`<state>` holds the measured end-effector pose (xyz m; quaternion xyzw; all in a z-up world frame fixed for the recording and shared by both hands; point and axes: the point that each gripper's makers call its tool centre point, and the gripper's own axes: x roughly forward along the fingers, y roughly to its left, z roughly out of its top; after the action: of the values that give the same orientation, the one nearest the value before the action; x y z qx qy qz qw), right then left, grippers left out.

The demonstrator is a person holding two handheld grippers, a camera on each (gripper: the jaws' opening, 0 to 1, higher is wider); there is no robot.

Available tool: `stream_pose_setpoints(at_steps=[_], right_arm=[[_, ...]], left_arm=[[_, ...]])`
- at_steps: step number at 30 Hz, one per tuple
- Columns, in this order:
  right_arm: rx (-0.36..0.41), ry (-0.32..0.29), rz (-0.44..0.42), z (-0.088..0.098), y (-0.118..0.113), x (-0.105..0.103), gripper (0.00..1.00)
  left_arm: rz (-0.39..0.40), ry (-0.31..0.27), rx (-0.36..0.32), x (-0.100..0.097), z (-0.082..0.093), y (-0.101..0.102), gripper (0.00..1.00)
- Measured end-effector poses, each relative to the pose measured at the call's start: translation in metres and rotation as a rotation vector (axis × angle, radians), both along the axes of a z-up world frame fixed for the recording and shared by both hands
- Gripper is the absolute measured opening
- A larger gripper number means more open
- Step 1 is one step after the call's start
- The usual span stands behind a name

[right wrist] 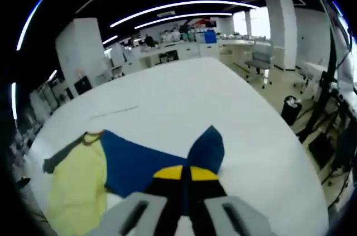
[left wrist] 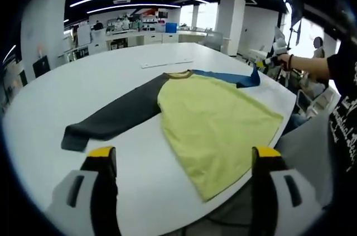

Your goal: Fold the garment on the visible template until the final outline fits inside the template.

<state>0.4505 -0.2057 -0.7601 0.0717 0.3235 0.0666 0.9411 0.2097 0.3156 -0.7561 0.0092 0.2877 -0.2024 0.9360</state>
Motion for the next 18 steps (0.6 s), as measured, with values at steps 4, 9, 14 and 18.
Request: stream_pose_setpoints(at_steps=[4, 9, 14, 18], right_arm=[[0.012, -0.014, 0.034, 0.007, 0.016, 0.006, 0.0], [0.037, -0.024, 0.086, 0.017, 0.048, 0.008, 0.0], [0.045, -0.028, 0.137, 0.022, 0.071, 0.015, 0.0], [0.046, -0.027, 0.168, 0.024, 0.084, 0.024, 0.0]], left_arm=[[0.0, -0.005, -0.008, 0.0, 0.002, -0.001, 0.98], [-0.003, 0.002, -0.01, -0.001, 0.002, -0.002, 0.97], [-0.001, 0.011, 0.003, -0.002, -0.002, 0.0, 0.97], [-0.001, 0.015, 0.001, -0.001, -0.003, 0.0, 0.97]])
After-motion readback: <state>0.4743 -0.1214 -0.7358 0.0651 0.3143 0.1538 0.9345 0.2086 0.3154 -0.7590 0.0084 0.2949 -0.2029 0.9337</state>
